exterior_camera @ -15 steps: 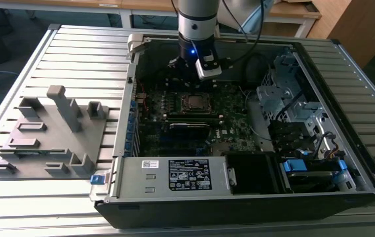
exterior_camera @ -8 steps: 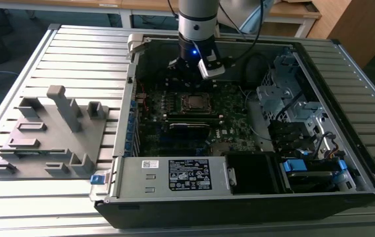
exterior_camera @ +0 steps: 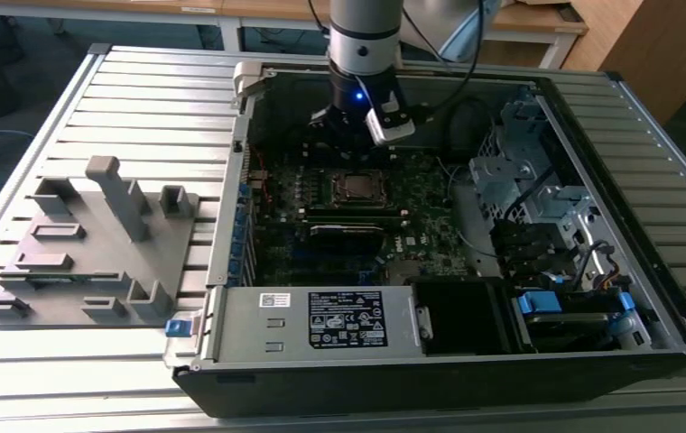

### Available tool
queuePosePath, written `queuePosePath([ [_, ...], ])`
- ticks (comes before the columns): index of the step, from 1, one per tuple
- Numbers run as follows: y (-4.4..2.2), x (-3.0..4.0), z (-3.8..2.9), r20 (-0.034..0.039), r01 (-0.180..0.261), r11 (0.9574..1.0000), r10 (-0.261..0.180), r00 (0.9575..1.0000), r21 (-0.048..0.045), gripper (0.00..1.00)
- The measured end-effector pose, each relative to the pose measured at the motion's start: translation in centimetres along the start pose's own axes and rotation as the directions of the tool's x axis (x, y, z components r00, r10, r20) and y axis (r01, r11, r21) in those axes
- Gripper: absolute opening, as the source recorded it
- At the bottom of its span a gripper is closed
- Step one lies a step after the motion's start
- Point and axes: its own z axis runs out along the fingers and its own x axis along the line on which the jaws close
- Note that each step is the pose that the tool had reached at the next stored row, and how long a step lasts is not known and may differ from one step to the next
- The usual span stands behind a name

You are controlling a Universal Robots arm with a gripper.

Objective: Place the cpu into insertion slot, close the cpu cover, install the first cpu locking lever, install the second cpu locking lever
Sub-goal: 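Install the first cpu locking lever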

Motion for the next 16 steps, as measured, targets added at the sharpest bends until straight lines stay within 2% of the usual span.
queuePosePath([
  [4, 0.06, -0.42, 0.11, 0.0, 0.0, 1.0, 0.0, 1.0, 0.0002, 0.1],
  [8, 0.05, -0.54, 0.17, -0.0001, 0.0, 1.0, 0.0, 1.0, 0.0003, 0.1],
  [16, -0.65, -0.69, 0.25, -0.0002, 0.0, 1.0, 0.0, 1.0, -0.0012, 0.1],
])
